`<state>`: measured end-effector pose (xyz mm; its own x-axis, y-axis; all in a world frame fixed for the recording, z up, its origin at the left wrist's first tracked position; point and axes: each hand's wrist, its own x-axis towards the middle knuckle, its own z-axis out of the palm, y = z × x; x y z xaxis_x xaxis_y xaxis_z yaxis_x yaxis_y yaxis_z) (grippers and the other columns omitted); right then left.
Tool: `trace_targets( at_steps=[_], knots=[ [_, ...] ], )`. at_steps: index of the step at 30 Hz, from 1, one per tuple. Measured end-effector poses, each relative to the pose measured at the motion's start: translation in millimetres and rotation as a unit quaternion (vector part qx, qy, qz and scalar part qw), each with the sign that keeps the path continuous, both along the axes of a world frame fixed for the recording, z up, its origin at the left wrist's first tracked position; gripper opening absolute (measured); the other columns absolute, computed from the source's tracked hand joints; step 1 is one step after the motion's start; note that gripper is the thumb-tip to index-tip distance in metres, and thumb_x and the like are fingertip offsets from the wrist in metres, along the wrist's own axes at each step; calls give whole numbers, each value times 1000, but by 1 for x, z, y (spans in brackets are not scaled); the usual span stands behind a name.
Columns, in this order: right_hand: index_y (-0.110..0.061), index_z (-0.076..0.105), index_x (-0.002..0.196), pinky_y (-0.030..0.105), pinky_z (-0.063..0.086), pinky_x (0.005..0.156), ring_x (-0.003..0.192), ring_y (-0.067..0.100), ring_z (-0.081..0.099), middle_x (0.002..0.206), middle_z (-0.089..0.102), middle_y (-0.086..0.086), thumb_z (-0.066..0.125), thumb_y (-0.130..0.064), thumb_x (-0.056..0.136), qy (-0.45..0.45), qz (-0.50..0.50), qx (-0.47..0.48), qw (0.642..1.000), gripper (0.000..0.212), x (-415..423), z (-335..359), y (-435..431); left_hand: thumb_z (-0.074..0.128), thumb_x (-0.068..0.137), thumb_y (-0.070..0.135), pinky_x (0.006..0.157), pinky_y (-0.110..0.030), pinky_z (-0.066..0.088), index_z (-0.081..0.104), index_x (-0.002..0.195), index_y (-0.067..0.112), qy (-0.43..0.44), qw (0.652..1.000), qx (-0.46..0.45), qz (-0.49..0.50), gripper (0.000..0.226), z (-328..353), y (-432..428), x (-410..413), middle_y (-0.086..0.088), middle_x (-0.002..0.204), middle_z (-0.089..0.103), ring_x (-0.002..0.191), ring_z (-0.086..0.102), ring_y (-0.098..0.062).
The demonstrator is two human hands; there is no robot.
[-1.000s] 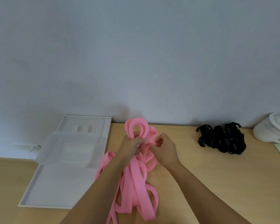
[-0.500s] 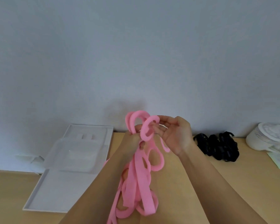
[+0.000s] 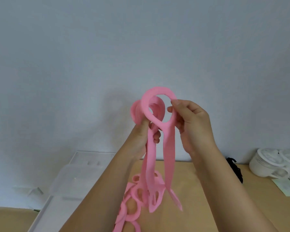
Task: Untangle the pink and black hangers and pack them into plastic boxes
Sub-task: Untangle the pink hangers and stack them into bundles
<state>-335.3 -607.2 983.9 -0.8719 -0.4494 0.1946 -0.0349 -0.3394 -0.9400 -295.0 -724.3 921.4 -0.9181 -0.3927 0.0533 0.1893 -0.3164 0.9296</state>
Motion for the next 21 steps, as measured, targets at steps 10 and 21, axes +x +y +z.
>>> trace_targets(
  at_steps=[10, 21],
  knots=[
    [-9, 65, 76, 30, 51, 69, 73, 25, 60, 85, 69, 21, 59, -13, 89, 4, 19, -13, 1000, 15, 6, 16, 0, 52, 23, 96, 72, -21, 51, 58, 124, 13, 72, 993, -60, -69, 131, 41, 10, 4, -5, 106, 67, 97, 63, -15],
    [-11, 59, 72, 11, 41, 44, 44, -1, 54, 56, 61, -6, 62, -3, 86, 90, -78, 48, 992, 16, 8, 18, 3, 70, 55, 21, 80, -26, 49, 64, 100, 15, 104, 984, -122, -72, 45, 46, 12, 6, -1, 84, 68, 83, 65, -12]
  ],
)
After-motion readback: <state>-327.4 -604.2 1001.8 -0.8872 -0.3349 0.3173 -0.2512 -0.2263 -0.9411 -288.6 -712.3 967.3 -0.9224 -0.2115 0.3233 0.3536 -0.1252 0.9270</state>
